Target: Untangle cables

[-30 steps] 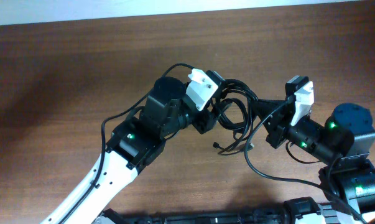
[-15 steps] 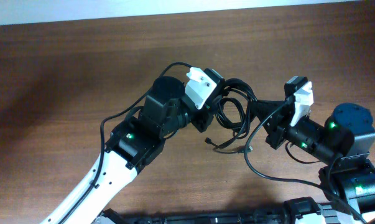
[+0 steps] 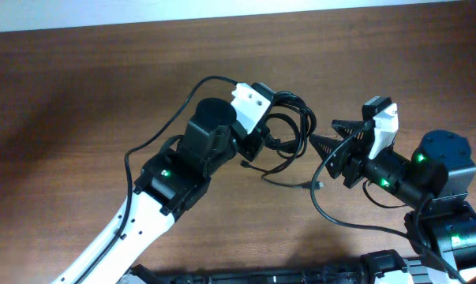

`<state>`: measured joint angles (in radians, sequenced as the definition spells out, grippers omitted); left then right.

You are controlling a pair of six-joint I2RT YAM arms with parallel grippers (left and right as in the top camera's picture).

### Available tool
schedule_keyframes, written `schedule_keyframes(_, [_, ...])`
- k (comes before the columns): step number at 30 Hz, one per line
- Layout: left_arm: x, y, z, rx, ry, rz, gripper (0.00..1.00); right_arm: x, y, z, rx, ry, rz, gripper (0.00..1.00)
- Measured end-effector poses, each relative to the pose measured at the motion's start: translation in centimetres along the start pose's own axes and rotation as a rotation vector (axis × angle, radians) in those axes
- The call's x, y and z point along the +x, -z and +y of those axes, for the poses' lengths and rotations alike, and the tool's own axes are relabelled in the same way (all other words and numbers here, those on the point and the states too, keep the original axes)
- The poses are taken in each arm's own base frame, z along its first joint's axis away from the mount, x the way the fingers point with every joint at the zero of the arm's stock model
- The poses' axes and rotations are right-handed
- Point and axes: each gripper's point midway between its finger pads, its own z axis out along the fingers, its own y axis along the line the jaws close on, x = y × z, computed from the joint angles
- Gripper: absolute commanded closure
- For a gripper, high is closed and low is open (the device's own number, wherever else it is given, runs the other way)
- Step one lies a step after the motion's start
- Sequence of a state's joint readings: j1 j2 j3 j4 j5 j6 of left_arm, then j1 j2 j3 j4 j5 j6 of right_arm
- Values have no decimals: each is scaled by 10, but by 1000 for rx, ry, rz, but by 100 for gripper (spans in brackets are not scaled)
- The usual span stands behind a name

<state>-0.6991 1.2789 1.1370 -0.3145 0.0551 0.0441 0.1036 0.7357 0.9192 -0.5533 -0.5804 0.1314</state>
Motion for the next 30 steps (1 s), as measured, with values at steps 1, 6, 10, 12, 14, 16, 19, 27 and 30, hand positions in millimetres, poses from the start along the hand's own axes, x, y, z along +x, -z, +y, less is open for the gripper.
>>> schedule_keyframes(1, [0, 0, 1, -5, -9, 0, 100, 1, 0, 0, 1, 3, 2, 38])
schedule_keyframes(6, [0, 0, -5, 31, -34, -2, 100, 3, 0, -2, 9, 15, 12, 38])
schedule_keyframes(10, [-1, 2, -25, 147, -70, -12, 100, 15, 1, -3, 13, 52, 59, 38])
schedule_keyframes(12, [-2, 3, -33, 190, -82, -18, 100, 16, 1, -3, 12, 73, 63, 39])
schedule_keyframes(14, [-3, 5, -41, 238, -95, -26, 100, 16, 1, -3, 12, 91, 63, 45])
schedule_keyframes(16, [-3, 6, -45, 262, -98, -28, 100, 17, 1, -5, 23, 97, 65, 54])
schedule_keyframes(19, [-3, 7, -49, 286, -99, -31, 100, 18, 1, -8, 38, 104, 69, 85])
schedule_keyframes(27, [-4, 7, -49, 291, -99, -36, 100, 19, 1, -10, 49, 113, 73, 96])
schedule_keyframes(30, [-4, 6, -46, 272, -95, -34, 100, 19, 1, -10, 50, 114, 73, 96])
